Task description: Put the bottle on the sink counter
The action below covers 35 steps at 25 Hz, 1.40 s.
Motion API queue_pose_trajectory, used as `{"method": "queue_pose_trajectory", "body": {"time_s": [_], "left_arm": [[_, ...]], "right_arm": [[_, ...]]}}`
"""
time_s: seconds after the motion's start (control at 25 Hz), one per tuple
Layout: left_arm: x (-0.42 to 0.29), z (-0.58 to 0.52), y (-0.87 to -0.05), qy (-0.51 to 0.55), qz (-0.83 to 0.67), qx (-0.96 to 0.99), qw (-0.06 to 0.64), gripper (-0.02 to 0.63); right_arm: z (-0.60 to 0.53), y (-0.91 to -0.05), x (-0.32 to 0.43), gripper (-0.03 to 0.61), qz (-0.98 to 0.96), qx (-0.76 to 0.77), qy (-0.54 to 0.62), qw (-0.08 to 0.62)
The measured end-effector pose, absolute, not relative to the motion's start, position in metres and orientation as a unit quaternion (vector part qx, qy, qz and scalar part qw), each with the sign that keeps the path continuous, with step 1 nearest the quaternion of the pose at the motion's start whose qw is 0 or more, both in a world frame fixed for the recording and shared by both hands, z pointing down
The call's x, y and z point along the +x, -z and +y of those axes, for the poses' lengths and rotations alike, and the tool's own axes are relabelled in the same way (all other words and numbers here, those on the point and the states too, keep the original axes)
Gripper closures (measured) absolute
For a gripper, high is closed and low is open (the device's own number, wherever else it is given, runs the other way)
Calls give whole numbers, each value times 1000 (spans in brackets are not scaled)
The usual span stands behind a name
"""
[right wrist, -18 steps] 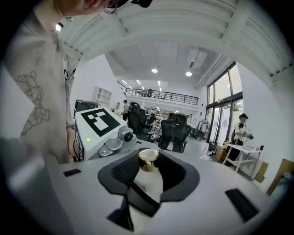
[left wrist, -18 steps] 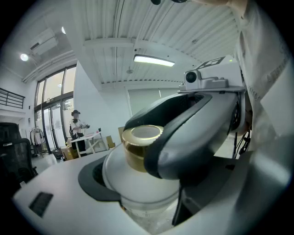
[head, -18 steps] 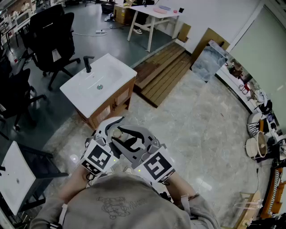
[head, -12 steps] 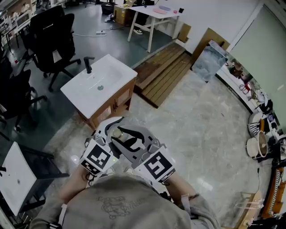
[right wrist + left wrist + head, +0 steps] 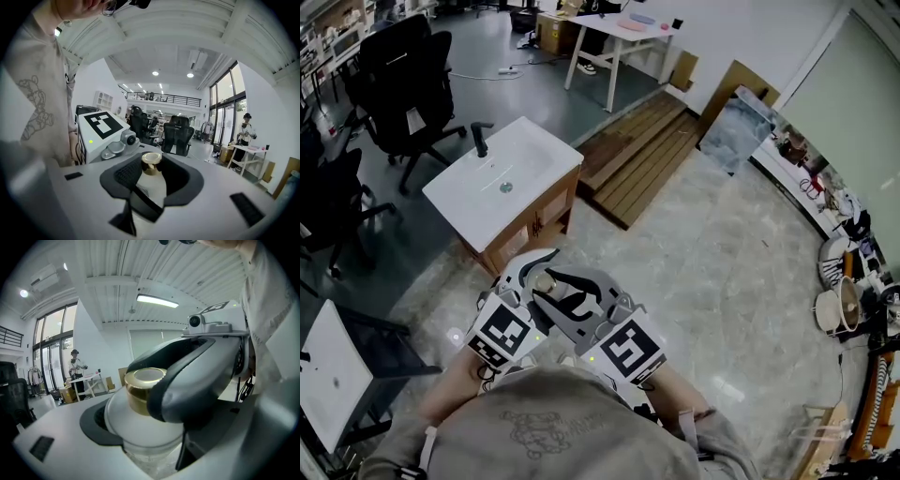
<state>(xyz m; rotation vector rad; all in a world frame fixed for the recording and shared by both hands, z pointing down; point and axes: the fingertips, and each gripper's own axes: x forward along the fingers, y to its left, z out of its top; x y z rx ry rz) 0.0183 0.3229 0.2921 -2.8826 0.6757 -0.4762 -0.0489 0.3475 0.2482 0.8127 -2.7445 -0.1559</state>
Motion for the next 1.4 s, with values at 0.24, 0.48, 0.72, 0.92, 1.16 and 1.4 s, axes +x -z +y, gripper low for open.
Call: {"method": "queue_pose_trajectory", "body": {"time_s": [0.24, 0.48, 0.72, 0.92, 1.16, 1.4], "left_arm": [[31, 316, -301, 168, 227, -957, 70, 291], [56, 311, -308, 173, 224, -957, 65, 291], [85, 309, -312, 174, 227, -956, 66, 291], [93, 307, -315, 178, 231, -954, 67, 291], [98, 300, -320, 180, 233, -953, 68, 291], [93, 286, -327, 186, 238, -951, 69, 291]], "right_arm": [[341, -256, -35, 445, -949, 281, 48, 137], [335, -262, -9, 445, -949, 282, 41, 133], [333, -266, 20, 445, -950, 281, 41, 127], [332, -267, 29, 445, -952, 279, 43, 121], [325, -273, 33, 445, -953, 277, 42, 119], [312, -278, 30, 445, -953, 276, 40, 119]]}}
